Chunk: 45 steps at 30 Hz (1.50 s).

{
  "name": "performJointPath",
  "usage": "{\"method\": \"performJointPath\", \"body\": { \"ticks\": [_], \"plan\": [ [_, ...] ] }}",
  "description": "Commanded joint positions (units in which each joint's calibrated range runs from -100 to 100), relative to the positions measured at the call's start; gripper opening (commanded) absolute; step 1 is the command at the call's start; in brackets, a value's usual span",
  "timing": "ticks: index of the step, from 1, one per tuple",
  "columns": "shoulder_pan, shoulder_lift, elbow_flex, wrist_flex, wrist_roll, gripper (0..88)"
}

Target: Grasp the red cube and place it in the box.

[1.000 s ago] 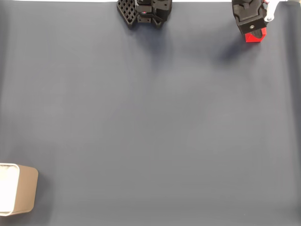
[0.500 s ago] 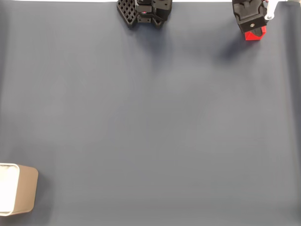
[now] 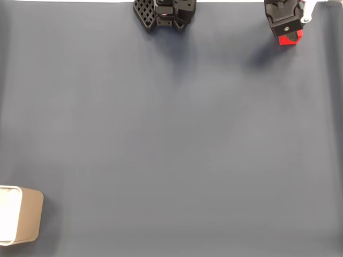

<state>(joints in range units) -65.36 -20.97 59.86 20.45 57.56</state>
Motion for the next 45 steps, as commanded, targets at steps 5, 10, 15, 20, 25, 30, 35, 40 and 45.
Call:
{"method": "performJointPath", "body": {
  "ticks": [5,10,15,20,25,30,35,40,45],
  "plan": [
    [-0.41,-0.34,-2.19,-1.02,-0.44,34.0],
    [-0.41,-0.34,-2.19,-0.86,-0.44,34.0],
    [-0.41,-0.43,-2.10,-0.86,-0.49,34.0],
    [-0.41,-0.43,-2.01,-0.77,-0.49,33.8],
    [-0.41,-0.43,-2.01,-0.45,-0.54,31.0],
    [-0.41,-0.17,-2.01,-0.45,-0.44,22.0],
    [-0.48,0.18,-2.01,-0.36,-0.39,14.8],
    [-0.70,0.44,-2.56,1.03,-0.34,4.0],
    [-0.70,0.61,-2.56,1.60,0.05,0.0]
  ]
}}
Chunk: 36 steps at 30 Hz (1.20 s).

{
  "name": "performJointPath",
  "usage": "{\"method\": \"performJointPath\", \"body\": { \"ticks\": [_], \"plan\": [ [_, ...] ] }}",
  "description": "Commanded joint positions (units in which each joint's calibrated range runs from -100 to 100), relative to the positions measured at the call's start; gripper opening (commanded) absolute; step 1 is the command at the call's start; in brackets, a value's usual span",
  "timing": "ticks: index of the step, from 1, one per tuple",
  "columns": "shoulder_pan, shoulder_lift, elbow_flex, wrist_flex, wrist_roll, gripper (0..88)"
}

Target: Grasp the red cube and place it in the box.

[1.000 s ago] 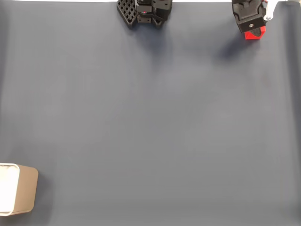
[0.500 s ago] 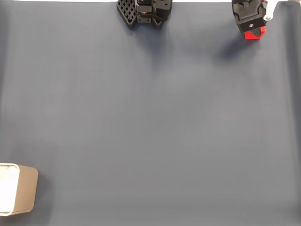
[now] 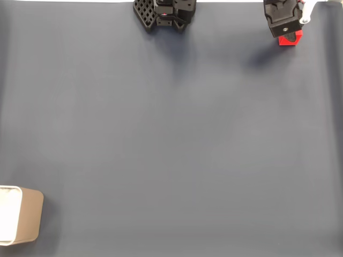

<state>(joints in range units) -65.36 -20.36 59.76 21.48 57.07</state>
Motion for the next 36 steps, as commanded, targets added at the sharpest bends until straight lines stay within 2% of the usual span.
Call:
{"method": "performJointPath", "body": {
  "ticks": [1,9,17,36],
  "plan": [
    [-0.70,0.09,-2.47,0.57,0.49,0.0],
    [-0.55,0.26,-3.20,1.14,0.44,0.0],
    [2.07,-0.43,-9.58,7.04,-1.56,0.0],
    [25.51,-4.94,-31.02,19.67,-2.44,0.0]
  ]
}}
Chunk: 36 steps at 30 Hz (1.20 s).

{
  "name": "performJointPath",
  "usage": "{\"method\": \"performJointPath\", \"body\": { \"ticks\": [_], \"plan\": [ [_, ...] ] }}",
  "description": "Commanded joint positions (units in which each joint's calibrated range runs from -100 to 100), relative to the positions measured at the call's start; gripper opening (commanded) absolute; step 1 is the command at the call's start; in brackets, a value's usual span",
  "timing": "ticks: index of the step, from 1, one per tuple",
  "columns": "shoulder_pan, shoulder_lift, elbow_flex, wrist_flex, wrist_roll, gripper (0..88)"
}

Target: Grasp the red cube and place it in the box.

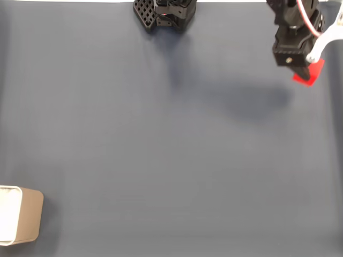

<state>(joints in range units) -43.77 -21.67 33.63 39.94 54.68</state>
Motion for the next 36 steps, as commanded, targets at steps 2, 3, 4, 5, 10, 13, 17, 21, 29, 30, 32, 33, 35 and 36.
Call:
{"method": "performJointPath", "body": {
  "ticks": [2,3,4,5,10,13,17,21,29,30,32,33,35,36],
  "plan": [
    [6.69,-3.98,-6.81,2.52,-0.20,0.0],
    [8.04,-4.24,-7.63,3.01,-0.29,0.0],
    [9.46,-4.42,-8.27,3.34,-0.34,0.0],
    [10.89,-4.68,-9.00,3.59,-0.44,0.0],
    [18.06,-5.46,-12.01,5.15,-0.44,0.0],
    [22.75,-5.63,-14.11,5.64,-0.24,0.0],
    [29.00,-4.42,-17.21,5.97,0.10,0.0],
    [34.54,-3.20,-20.04,6.13,-0.29,0.0],
    [45.12,-0.43,-26.34,6.38,-0.88,0.0],
    [46.54,0.00,-27.16,6.54,-0.88,0.0],
    [49.38,0.78,-28.89,6.78,-0.88,0.0],
    [50.87,1.13,-29.53,6.78,-0.83,0.0],
    [53.57,1.91,-30.72,6.78,-0.78,0.0],
    [54.85,2.26,-31.35,6.78,-0.78,0.0]
  ]
}}
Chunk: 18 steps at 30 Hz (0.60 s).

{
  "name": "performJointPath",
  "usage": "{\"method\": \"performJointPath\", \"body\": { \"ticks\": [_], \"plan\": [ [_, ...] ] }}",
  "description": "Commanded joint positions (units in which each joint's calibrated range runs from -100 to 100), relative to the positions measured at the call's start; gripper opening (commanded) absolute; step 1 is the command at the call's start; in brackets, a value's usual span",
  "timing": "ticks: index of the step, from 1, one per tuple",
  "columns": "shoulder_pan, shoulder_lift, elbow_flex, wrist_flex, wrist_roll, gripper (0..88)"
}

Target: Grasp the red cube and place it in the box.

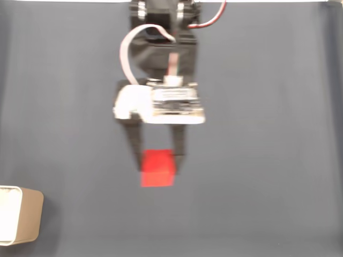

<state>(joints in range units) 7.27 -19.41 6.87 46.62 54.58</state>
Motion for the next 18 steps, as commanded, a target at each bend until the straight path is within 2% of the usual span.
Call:
{"method": "performJointPath", "body": {
  "ticks": [1,11,18],
  "plan": [
    [5.09,0.43,-5.23,0.10,-0.83,0.0],
    [14.82,7.80,-14.81,-0.06,-2.34,0.0],
    [18.65,17.76,-26.21,-0.14,-2.83,0.0]
  ]
}}
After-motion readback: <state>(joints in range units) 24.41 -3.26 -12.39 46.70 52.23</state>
